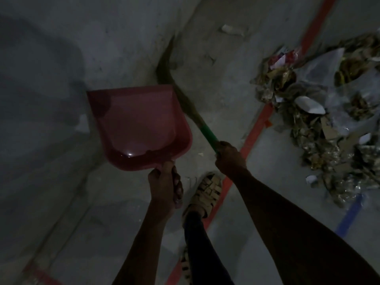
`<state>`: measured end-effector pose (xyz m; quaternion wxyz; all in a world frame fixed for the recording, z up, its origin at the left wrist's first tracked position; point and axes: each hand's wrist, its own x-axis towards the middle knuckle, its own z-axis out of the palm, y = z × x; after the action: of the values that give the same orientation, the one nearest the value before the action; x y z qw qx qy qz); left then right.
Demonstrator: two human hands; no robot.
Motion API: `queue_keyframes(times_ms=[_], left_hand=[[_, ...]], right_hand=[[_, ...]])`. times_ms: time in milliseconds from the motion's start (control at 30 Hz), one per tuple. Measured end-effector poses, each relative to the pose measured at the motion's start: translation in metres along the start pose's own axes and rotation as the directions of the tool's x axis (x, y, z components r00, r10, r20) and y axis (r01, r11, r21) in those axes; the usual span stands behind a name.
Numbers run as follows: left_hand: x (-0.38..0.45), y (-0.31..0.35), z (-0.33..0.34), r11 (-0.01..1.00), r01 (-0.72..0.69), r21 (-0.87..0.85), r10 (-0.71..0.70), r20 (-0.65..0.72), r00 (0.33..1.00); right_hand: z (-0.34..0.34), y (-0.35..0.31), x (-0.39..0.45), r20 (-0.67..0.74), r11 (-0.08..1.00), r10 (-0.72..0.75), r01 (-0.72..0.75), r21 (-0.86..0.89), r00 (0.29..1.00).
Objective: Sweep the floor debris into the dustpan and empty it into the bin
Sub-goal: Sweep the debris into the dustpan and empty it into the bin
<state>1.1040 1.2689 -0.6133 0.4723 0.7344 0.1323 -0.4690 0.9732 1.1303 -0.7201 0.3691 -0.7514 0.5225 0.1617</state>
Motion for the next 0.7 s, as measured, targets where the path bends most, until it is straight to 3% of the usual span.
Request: queue_keyframes(times_ms=[300, 500, 700], left_hand=[[0.008, 0.056, 0.052, 0.984, 0.09, 0.156, -0.096, 0.034, 0.995], [0.014, 0.074, 0.095, 0.966, -0.022, 0.259, -0.013, 0.131, 0.991], [0.023, 0.086, 0.132, 0.951, -0.049, 0.305, -0.001, 0.161, 0.987]], right_hand=[[-0.033, 0.086, -0.036, -0.173, 0.947, 0.302, -0.275, 0.163, 0.938], [-0.048, 0.125, -0.06, -0.304, 0.891, 0.44, -0.369, 0.265, 0.845], [-0.053, 0.128, -0.07, -0.44, 0.935, 0.314, -0.194, 0.296, 0.841]])
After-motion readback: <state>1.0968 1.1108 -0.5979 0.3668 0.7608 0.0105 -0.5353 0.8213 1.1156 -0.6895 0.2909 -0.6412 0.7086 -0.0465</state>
